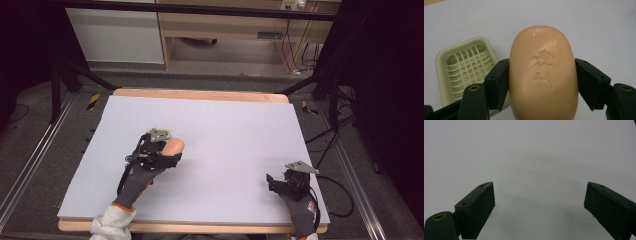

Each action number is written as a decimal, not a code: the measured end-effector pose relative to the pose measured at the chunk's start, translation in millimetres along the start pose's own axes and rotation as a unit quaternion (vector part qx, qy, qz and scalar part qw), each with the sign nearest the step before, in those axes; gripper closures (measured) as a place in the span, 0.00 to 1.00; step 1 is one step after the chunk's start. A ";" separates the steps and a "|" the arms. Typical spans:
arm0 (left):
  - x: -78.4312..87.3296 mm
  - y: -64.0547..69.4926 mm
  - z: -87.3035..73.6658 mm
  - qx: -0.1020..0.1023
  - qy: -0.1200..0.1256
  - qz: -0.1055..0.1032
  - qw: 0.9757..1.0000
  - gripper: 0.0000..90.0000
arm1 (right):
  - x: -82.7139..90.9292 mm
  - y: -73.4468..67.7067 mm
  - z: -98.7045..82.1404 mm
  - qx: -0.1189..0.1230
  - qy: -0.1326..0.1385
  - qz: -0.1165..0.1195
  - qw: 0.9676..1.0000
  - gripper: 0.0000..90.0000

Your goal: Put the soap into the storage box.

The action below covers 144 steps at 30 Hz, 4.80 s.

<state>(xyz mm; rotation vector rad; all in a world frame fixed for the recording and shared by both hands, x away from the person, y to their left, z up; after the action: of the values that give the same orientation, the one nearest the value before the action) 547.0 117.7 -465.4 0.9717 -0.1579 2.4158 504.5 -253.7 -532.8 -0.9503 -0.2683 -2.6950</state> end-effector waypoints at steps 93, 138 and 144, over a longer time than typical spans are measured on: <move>-44.8 -86.4 -14.9 0.062 -0.029 0.078 0.995 0.35 | -2.3 -1.8 -0.2 -0.003 -0.004 0.003 1.000 0.11; 1.0 -74.5 -10.9 0.036 0.031 0.081 0.996 0.31 | 0.7 1.5 0.4 -0.004 0.003 -0.007 1.000 0.11; 14.5 -78.8 -18.8 0.039 0.050 0.087 0.994 0.31 | 1.9 3.2 0.4 -0.009 0.005 -0.008 1.000 0.11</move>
<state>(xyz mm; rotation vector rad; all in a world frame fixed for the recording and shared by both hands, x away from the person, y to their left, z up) 567.1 196.7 -476.2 0.8999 -0.1183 2.6429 504.3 -256.9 -531.0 -0.9440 -0.2516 -2.7192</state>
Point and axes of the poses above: each handheld gripper's, and its own axes: x roughly backward along the jaws, z roughly out of its top, y roughly to its right, the point moved 9 cm from there along -x, roughly forward along the jaws, and after that the axes turned 5 degrees about x, right-handed, at the moved point
